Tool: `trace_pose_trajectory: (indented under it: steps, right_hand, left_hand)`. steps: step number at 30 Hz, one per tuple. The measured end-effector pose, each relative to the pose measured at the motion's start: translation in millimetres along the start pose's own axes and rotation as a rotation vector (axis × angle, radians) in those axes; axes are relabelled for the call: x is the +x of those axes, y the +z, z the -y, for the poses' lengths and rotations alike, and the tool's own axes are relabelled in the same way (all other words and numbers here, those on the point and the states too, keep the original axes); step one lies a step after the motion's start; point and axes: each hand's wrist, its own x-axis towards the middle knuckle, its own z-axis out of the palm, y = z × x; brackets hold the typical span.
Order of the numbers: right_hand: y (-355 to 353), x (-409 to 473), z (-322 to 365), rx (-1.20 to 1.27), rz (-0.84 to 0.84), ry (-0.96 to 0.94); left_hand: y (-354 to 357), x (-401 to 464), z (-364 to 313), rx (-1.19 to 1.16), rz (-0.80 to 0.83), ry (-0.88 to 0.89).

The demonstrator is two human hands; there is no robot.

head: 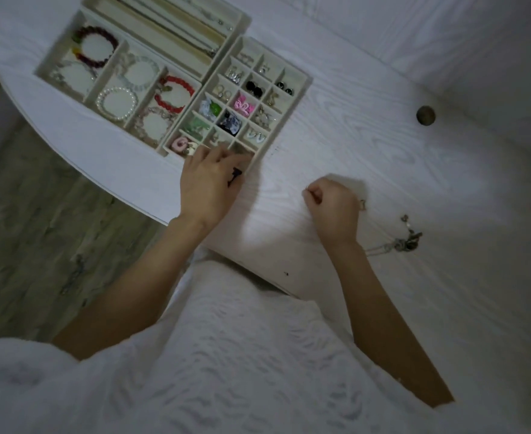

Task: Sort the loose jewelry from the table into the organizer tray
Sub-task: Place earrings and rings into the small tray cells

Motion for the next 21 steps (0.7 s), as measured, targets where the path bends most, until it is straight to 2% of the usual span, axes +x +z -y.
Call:
trace_pose_trajectory:
  steps: [2,6,14,18,21]
  right_hand:
    - [-1,7,2,-0.108,0.041,-0.084]
    - [-5,26,1,-0.102,0.029,-0.194]
    - [-6,45,-4,0.157,0.023,-0.069]
    - [-10,48,-4,0.021,0.044,-0.237]
    - [-13,47,-4,-0.030,0.044,-0.229]
  left_hand:
    - [4,-2,2,-0.006,-0.008,-0.003]
    - [11,-4,2,-0.019,-0.044,-0.001]
    - [9,-4,0,-0.055,-0.064,-0.003]
    - [8,-5,0,-0.065,-0.084,-0.016]
    - [7,-11,0,-0.074,-0.103,-0.047]
